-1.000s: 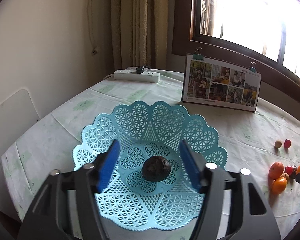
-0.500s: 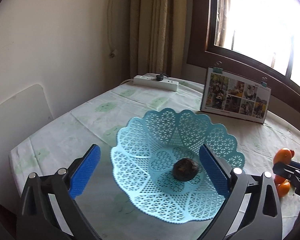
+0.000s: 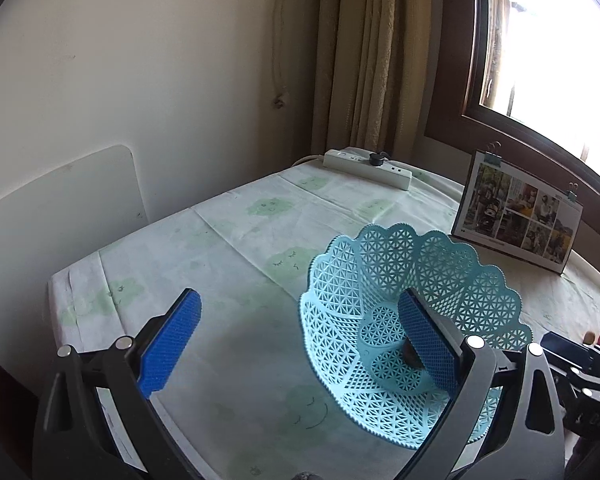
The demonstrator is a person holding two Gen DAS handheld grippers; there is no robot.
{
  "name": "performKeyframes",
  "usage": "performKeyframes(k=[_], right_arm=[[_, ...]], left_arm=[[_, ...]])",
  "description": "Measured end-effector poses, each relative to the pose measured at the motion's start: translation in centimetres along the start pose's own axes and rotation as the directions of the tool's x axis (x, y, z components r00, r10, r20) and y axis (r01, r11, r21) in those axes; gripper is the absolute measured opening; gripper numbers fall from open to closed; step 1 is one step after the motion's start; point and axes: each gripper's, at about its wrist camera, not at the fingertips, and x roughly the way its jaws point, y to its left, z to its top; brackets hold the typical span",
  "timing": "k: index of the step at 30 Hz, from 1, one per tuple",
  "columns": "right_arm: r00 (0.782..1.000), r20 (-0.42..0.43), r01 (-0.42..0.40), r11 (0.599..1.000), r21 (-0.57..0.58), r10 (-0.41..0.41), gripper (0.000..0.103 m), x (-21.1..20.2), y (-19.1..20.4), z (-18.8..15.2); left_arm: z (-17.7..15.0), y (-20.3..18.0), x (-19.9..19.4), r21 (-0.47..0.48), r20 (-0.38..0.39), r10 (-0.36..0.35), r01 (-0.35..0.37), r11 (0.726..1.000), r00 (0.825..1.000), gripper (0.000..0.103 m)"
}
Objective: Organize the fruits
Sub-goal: 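Carry the passion fruit into the blue basket and open left gripper while right gripper drops the orange in, then move both open grippers away from the basket back toward the remaining fruit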
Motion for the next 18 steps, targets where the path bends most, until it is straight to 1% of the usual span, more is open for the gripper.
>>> performKeyframes(k=[3,6,10,18], right_arm=[[1.000,-0.004,0.011,1.000,0.016,-0.011,0.057,-0.4,-0.6,-0.6],[1.000,-0.009,0.022,0.999,0.040,-0.021,0.057,-0.9,-1.4,-1.3],[0.999,-0.002,0.041,0.997,0.071,-0.041,0.057,-1.8,-2.5,-2.1],[0.995,0.032,0.084,0.987,0.139,-0.089,0.057,-4.6,-5.6,-3.9]], left_arm=[[-0.1,-0.4,0.0,0.003,-0.004,0.017,-0.017,1.000,1.000,0.100],[-0.3,-0.9,-0.2,0.014,-0.007,0.014,-0.014,1.000,1.000,0.100],[-0.4,-2.0,-0.6,0.037,-0.006,-0.013,0.013,0.999,1.000,0.100],[-1.1,-5.5,-2.3,0.111,0.001,-0.082,0.081,0.990,0.997,0.100]])
